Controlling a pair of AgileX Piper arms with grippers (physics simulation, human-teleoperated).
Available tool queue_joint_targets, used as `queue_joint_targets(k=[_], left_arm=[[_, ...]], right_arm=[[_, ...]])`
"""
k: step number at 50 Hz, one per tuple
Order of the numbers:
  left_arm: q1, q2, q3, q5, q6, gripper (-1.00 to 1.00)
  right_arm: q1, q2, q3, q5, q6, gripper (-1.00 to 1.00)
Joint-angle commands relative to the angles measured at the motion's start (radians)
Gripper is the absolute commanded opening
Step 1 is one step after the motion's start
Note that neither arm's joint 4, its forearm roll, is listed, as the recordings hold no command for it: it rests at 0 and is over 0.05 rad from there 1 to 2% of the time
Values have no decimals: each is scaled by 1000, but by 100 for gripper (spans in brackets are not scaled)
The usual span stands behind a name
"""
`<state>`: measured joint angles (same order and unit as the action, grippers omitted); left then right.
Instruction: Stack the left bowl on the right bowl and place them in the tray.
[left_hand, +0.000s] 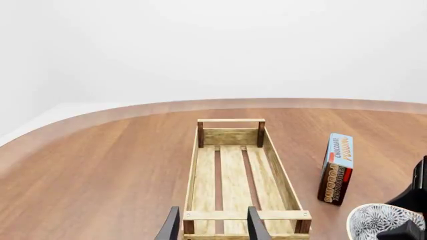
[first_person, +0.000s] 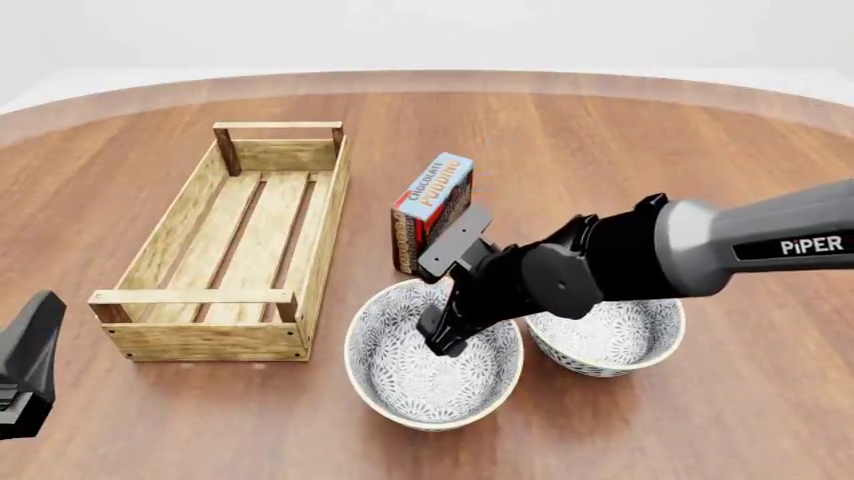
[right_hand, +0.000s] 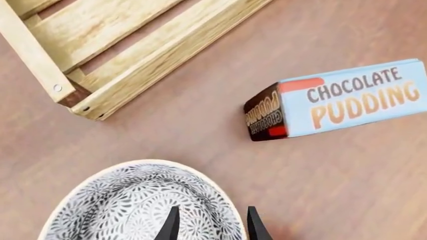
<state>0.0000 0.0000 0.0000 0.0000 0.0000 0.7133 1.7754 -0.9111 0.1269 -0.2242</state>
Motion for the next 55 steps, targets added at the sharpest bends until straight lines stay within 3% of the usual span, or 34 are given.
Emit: queue_joint_targets(k=[1,6,7,28,55], left_arm=[[0,0,0,0,0,100],[0,0,0,0,0,100],[0,0,0,0,0,100],[0,0,0,0,0,100],[0,0,0,0,0,100]], right_arm=[[14,26,11,-27,22,100],[11,23,13,-26,9,100],[7,17,11,-21,3,-100],[-1,-62,-23,45,-31,-100],[19,-297,-72,177,-70,-100]])
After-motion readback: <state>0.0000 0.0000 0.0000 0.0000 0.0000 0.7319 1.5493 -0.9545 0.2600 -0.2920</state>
